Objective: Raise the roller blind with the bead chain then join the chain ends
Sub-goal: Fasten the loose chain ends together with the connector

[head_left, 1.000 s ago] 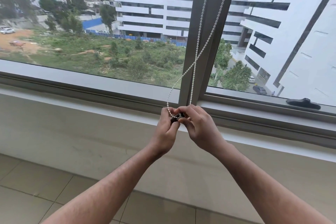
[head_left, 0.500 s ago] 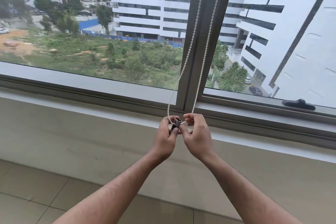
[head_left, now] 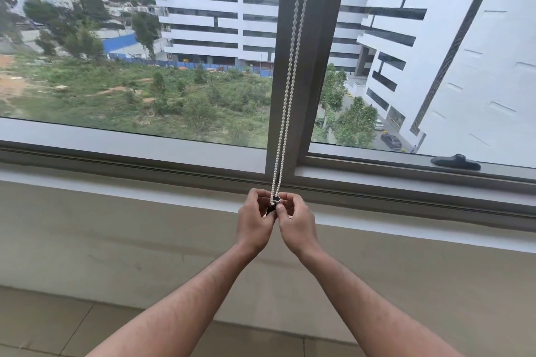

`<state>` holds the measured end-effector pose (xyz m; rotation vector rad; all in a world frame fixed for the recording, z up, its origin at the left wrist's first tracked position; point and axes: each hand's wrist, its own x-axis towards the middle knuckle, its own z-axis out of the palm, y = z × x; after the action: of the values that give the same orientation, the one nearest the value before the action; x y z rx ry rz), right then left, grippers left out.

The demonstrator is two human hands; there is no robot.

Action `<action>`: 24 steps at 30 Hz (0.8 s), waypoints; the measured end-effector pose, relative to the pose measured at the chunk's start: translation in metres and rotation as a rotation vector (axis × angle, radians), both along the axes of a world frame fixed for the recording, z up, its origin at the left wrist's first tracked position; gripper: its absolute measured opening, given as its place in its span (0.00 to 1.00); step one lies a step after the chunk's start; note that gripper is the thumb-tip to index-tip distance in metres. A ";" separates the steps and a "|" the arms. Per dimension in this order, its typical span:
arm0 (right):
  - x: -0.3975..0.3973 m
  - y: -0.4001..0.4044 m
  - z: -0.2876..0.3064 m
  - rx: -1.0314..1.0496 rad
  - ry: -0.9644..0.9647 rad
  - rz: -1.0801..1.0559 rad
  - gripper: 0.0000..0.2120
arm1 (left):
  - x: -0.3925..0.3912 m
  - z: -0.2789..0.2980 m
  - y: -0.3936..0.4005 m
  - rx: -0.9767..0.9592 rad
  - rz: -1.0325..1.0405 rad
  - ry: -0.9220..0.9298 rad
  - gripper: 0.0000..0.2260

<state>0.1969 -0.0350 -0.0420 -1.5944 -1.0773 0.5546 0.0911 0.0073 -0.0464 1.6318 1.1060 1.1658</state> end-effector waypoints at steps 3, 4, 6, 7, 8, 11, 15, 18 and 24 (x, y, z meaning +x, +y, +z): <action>0.004 0.005 -0.003 -0.023 -0.030 -0.018 0.09 | 0.004 -0.002 0.006 0.018 0.017 0.036 0.15; 0.005 0.007 -0.004 -0.025 -0.036 -0.030 0.09 | 0.006 -0.002 0.008 0.023 0.020 0.037 0.14; 0.008 0.010 -0.005 -0.023 -0.042 -0.062 0.10 | 0.010 -0.001 0.011 0.017 0.003 0.023 0.14; 0.009 0.012 -0.006 -0.019 -0.042 -0.081 0.10 | 0.013 0.000 0.013 0.015 -0.010 0.026 0.13; 0.011 0.013 -0.006 -0.018 -0.037 -0.095 0.10 | 0.015 0.000 0.016 0.015 -0.027 0.034 0.13; 0.017 0.019 -0.007 -0.026 -0.037 -0.130 0.11 | 0.023 -0.003 0.021 0.009 -0.078 0.063 0.17; 0.021 0.024 -0.006 -0.055 -0.056 -0.146 0.14 | 0.032 -0.001 0.020 -0.041 -0.086 0.100 0.19; 0.022 0.023 -0.006 -0.074 -0.062 -0.132 0.16 | 0.037 0.005 0.017 -0.128 -0.140 0.057 0.21; 0.023 0.018 -0.008 -0.078 -0.046 -0.099 0.16 | 0.039 0.005 0.013 -0.193 -0.185 0.024 0.25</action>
<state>0.2198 -0.0168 -0.0498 -1.7260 -1.0153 0.5016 0.1305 0.0207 -0.0418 1.5640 1.0249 0.8944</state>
